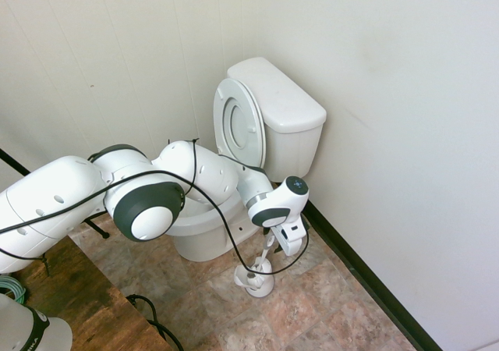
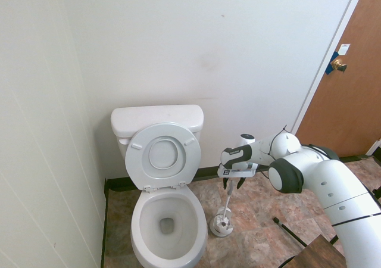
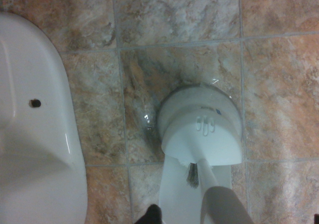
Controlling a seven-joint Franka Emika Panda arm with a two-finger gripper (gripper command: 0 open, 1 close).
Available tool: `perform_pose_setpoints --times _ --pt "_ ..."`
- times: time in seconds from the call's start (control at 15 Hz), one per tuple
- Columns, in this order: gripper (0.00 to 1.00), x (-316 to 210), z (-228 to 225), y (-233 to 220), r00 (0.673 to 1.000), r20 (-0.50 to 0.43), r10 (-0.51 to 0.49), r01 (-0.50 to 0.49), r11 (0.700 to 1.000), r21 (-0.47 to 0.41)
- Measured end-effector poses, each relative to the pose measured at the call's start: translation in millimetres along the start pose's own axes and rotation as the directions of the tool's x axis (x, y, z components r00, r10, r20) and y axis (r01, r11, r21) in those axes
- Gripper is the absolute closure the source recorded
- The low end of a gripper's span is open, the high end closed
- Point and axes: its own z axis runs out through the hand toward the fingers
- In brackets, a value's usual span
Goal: Clean the toilet
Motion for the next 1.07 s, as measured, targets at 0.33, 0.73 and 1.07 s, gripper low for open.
perform_pose_setpoints --times 0.33,0.73,1.07 --pt "1.00 -3 2 -1 1.000 0.007 0.001 -0.001 1.000 0.005" --pt "1.00 -4 2 -3 1.000 0.004 -0.002 0.002 1.000 0.006" --pt "1.00 -2 0 10 0.999 -0.026 -0.039 0.039 0.999 0.011"
